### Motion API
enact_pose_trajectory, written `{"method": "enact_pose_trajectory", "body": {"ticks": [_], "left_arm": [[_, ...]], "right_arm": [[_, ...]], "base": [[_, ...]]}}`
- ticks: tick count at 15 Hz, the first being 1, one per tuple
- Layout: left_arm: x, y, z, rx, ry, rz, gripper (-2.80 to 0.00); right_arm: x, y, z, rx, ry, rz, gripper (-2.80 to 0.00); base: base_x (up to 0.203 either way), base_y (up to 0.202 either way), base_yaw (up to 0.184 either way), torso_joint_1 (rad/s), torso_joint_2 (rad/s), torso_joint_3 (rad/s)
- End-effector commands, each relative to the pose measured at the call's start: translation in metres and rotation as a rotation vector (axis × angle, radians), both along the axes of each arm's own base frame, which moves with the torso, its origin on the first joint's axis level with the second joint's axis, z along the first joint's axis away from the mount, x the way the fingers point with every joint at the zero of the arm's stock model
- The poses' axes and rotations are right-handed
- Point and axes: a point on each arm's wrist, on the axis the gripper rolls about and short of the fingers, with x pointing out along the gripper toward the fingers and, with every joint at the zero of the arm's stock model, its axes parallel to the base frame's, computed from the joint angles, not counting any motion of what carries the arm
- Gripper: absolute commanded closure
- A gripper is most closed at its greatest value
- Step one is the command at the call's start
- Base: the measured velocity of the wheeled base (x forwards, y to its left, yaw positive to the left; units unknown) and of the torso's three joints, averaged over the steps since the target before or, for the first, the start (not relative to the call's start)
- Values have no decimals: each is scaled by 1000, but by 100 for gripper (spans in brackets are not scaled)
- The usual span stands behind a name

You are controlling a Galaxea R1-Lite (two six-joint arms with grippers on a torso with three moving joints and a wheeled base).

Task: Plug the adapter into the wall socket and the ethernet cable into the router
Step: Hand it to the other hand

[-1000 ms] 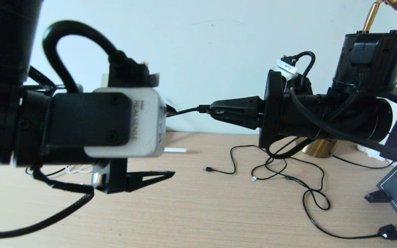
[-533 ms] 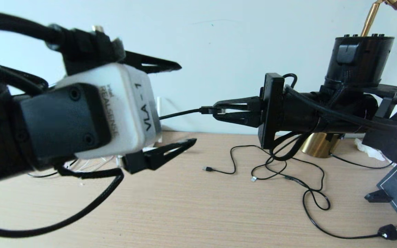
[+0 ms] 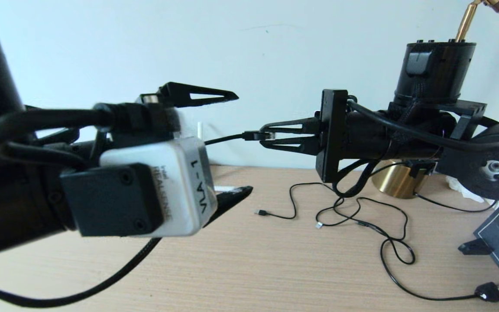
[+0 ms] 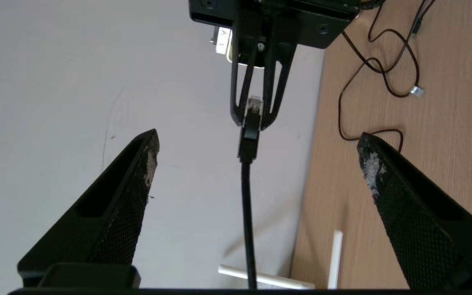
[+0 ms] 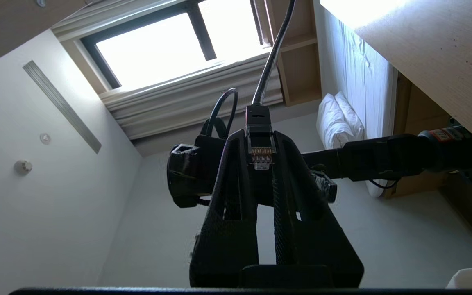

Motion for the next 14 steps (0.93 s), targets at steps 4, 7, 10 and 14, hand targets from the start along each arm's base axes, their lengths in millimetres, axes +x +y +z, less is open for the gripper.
{"method": "enact_pose_trajectory", "body": {"ticks": [4, 7, 10, 14], "left_arm": [[1, 0, -6, 15, -2, -22, -280], [-1, 0, -8, 22, -24, -62, -280], [0, -2, -11, 29, -22, -70, -280], [6, -9, -12, 26, -25, -72, -280]], "right_arm": [[-4, -3, 2, -18, 44, 36, 0], [-17, -10, 9, -22, 54, 82, 0], [-18, -13, 9, -23, 57, 84, 0], [-18, -30, 12, -17, 51, 73, 0]], "base": [[0, 0, 0, 0, 0, 0], [0, 0, 0, 0, 0, 0], [0, 0, 0, 0, 0, 0], [0, 0, 0, 0, 0, 0]]}}
